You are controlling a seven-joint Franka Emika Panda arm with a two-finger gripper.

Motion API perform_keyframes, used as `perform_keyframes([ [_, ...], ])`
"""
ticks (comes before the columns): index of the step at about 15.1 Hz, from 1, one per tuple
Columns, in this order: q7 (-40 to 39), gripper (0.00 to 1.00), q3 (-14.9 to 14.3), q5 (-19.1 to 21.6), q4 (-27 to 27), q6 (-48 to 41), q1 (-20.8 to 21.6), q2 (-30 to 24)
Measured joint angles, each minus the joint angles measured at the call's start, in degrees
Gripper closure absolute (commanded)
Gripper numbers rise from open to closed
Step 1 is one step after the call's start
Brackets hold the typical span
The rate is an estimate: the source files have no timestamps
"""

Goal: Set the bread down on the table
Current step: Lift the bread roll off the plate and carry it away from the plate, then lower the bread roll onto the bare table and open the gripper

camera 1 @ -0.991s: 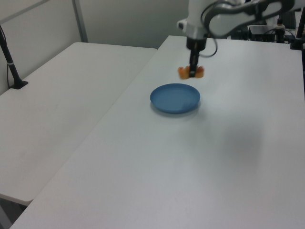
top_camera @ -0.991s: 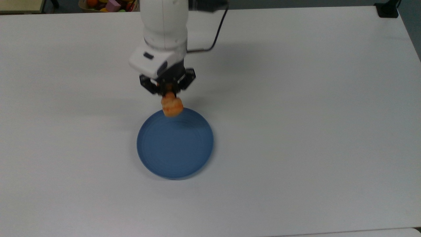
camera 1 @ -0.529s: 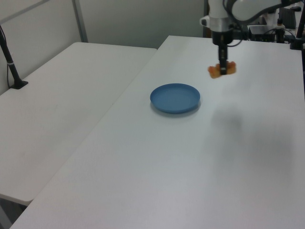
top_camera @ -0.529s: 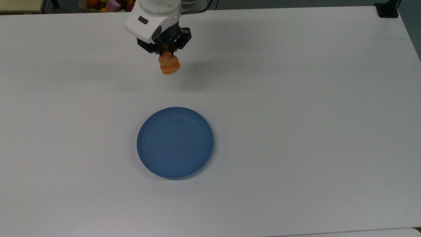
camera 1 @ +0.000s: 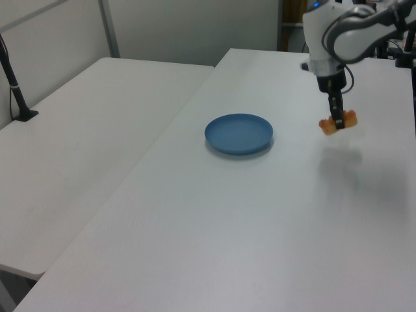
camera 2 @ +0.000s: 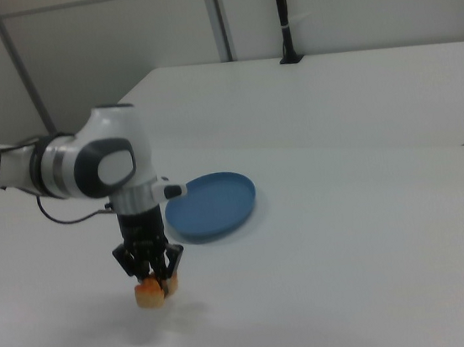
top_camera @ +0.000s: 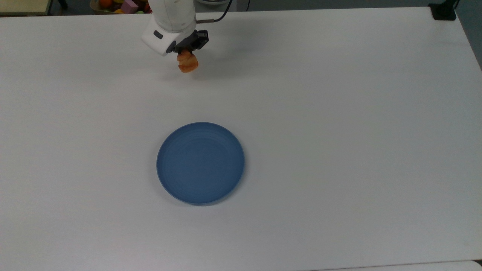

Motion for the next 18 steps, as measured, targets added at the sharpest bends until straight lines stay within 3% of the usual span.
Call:
perform_keyframes([
  [3, 0.0, 0.71, -0.1, 0.0, -3.7, 5.7, 0.0, 0.1],
  [6, 0.0, 0.63, -0.1, 0.0, -6.1, 10.6, 0.0, 0.2],
  [9, 0.3, 0.28, -0.1, 0.0, -8.2, 13.8, 0.0, 0.3],
  [11, 2.0, 0.10, -0.1, 0.0, -8.5, 13.8, 0.0, 0.3],
  [14, 4.2, 0.01, -0.1, 0.0, -8.4, 12.9, 0.0, 0.1],
  [18, 6.7, 0.00, -0.1, 0.0, -4.0, 6.6, 0.0, -1.3],
])
